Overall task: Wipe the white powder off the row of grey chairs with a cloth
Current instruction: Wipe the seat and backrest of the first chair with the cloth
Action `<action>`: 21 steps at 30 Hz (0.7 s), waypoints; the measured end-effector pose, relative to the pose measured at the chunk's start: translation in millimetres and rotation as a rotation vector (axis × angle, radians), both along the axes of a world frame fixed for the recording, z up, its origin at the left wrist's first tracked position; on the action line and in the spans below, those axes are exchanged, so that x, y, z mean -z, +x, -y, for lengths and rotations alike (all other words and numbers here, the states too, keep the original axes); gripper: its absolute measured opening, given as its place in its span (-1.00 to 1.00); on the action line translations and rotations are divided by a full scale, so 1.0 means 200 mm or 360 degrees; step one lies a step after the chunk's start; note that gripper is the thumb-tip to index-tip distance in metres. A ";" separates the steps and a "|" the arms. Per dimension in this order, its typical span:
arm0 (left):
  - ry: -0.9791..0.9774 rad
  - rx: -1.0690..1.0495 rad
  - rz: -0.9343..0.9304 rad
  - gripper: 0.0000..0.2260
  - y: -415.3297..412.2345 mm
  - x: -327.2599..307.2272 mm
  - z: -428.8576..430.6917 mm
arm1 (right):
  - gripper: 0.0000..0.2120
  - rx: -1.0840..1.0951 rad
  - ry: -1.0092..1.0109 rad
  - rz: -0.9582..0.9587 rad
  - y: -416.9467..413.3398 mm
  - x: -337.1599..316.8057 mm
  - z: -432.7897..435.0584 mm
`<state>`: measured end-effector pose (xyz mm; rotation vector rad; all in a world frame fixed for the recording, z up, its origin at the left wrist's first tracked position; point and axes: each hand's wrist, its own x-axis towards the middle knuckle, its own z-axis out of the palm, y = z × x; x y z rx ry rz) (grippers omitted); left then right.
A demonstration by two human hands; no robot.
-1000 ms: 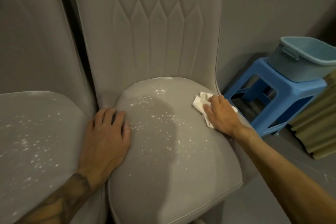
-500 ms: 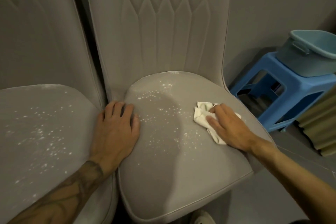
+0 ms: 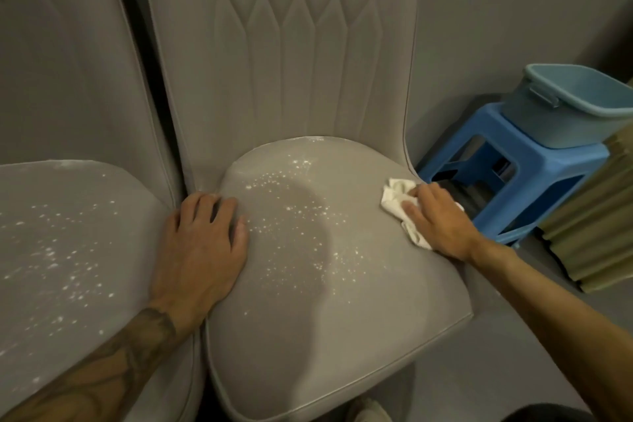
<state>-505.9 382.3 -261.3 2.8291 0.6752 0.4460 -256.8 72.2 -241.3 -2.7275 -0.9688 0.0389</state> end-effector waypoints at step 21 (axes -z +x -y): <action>0.0014 0.0002 0.0017 -0.58 0.00 0.01 0.00 | -0.76 -0.0251 0.0114 -0.0057 -0.29 -0.01 0.06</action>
